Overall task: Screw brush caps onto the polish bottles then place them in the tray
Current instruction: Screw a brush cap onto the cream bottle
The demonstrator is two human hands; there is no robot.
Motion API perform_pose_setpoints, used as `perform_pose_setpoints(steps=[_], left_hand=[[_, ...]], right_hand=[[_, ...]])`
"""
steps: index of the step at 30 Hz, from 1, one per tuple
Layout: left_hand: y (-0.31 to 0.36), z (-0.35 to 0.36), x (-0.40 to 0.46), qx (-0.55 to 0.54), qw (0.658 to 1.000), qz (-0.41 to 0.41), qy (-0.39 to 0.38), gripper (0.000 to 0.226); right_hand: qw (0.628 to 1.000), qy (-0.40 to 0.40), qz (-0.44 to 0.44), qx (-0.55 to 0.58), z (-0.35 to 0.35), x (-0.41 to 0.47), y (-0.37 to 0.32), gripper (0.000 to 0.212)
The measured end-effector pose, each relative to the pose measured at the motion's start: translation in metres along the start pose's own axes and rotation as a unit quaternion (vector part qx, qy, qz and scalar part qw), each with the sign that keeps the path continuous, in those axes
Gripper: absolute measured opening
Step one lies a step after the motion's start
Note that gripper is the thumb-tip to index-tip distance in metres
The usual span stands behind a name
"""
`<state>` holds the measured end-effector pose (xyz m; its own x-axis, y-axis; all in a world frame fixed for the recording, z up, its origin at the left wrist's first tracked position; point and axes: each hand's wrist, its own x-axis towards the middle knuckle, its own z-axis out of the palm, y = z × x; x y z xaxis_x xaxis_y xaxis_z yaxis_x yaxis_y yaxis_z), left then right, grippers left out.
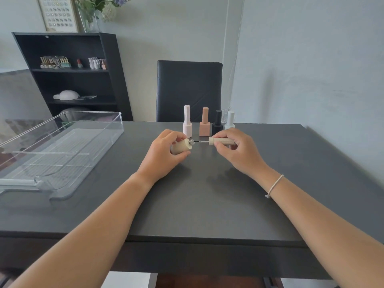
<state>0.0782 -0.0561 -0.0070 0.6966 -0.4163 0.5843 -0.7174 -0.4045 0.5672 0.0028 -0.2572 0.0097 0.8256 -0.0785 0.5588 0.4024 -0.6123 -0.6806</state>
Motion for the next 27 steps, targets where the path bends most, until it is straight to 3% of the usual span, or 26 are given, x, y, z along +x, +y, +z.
perform_pose_setpoints(steps=[17,27], left_hand=[[0.004,-0.001,0.000,0.023,0.999,0.020,-0.030,0.028],[0.016,0.008,0.000,0.038,0.996,0.048,-0.068,0.027]], right_hand=[[0.998,-0.009,-0.025,-0.056,0.002,0.001,0.000,0.009],[0.992,-0.070,-0.064,-0.085,0.006,-0.001,-0.004,0.019]])
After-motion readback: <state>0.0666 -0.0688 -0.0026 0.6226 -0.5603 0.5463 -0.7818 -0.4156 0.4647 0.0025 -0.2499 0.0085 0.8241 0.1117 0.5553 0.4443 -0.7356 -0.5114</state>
